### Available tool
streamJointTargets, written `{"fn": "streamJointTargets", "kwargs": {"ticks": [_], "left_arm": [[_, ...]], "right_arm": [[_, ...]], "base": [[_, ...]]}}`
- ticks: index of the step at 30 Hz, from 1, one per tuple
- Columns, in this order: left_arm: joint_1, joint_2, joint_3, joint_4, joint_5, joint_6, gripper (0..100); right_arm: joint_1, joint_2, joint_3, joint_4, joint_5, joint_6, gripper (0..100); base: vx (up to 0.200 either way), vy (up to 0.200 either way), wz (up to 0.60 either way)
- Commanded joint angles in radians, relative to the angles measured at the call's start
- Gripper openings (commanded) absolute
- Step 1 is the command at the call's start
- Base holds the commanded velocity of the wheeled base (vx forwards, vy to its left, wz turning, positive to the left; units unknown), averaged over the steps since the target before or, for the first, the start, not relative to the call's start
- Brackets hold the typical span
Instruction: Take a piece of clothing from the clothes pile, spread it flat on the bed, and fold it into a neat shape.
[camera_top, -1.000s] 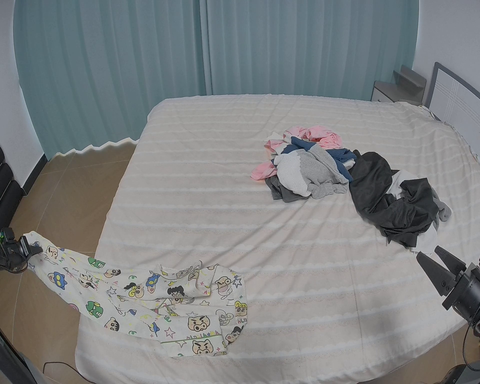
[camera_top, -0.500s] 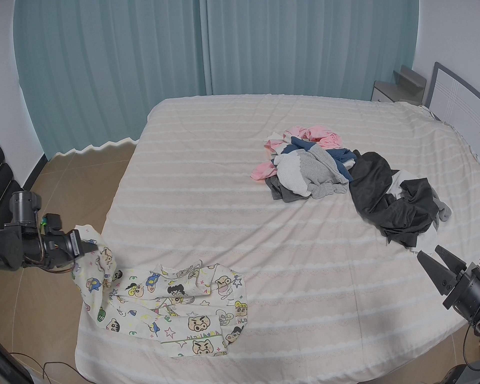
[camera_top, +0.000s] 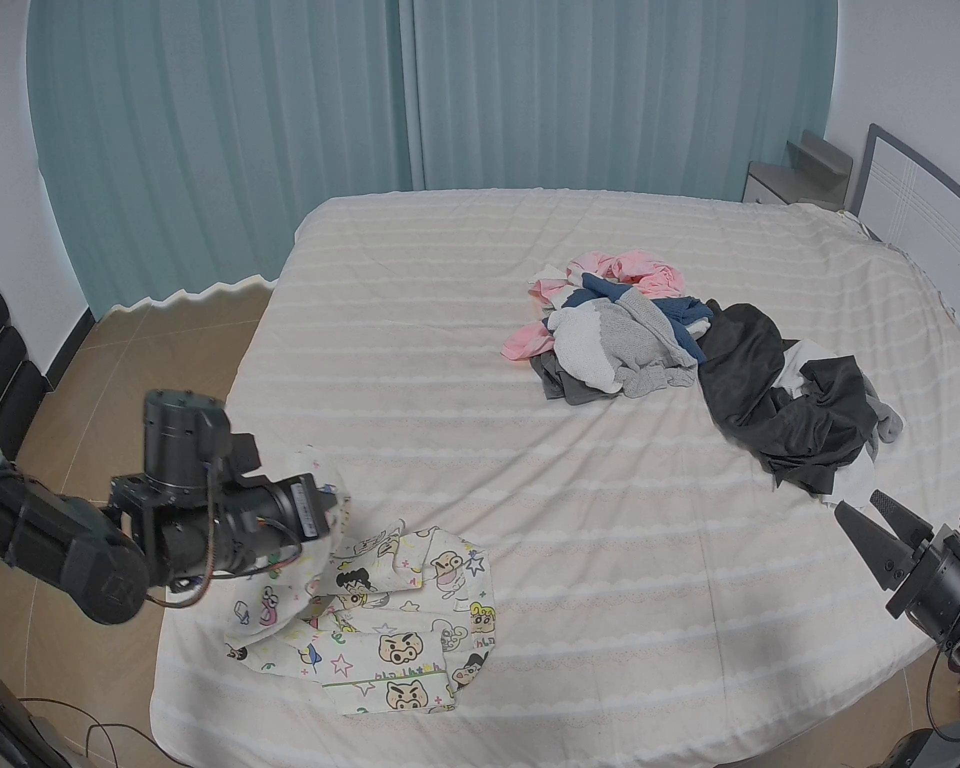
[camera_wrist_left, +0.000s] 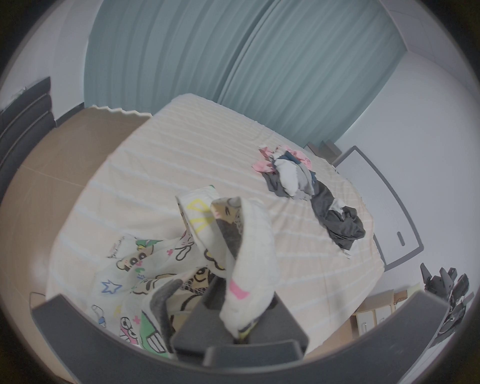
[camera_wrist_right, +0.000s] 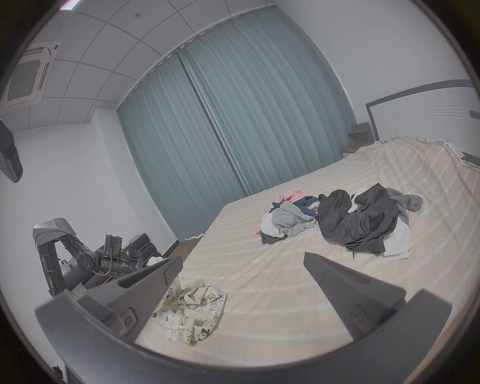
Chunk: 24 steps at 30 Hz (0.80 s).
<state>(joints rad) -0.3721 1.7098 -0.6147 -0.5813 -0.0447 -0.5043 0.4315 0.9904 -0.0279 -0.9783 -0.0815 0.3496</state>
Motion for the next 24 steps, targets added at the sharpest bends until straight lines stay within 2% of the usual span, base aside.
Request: {"fn": "streamJointTargets", "kwargs": {"ticks": [1, 5, 14, 15, 19, 24], "left_arm": [[-0.16, 0.156, 0.004, -0.078, 0.08, -0.088, 0], [-0.186, 0.231, 0.001, -0.132, 0.118, -0.096, 0], [-0.189, 0.304, 0.004, -0.189, 0.118, -0.099, 0], [-0.188, 0.304, -0.004, -0.19, 0.118, -0.109, 100], [-0.188, 0.297, -0.016, -0.2, 0.123, -0.148, 100], [-0.14, 0.234, -0.082, -0.247, 0.124, -0.189, 100]], "right_arm": [[0.0, 0.001, -0.001, 0.0, 0.0, 0.0, 100], [0.0, 0.001, -0.001, 0.0, 0.0, 0.002, 100], [0.0, 0.001, -0.001, 0.0, 0.0, 0.0, 100], [0.0, 0.001, -0.001, 0.0, 0.0, 0.0, 100], [0.0, 0.001, 0.0, 0.0, 0.0, 0.002, 100], [0.0, 0.004, 0.003, 0.001, 0.0, 0.002, 100]], "base": [[0.0, 0.0, 0.0], [0.0, 0.0, 0.0], [0.0, 0.0, 0.0], [0.0, 0.0, 0.0], [0.0, 0.0, 0.0], [0.0, 0.0, 0.0]]}}
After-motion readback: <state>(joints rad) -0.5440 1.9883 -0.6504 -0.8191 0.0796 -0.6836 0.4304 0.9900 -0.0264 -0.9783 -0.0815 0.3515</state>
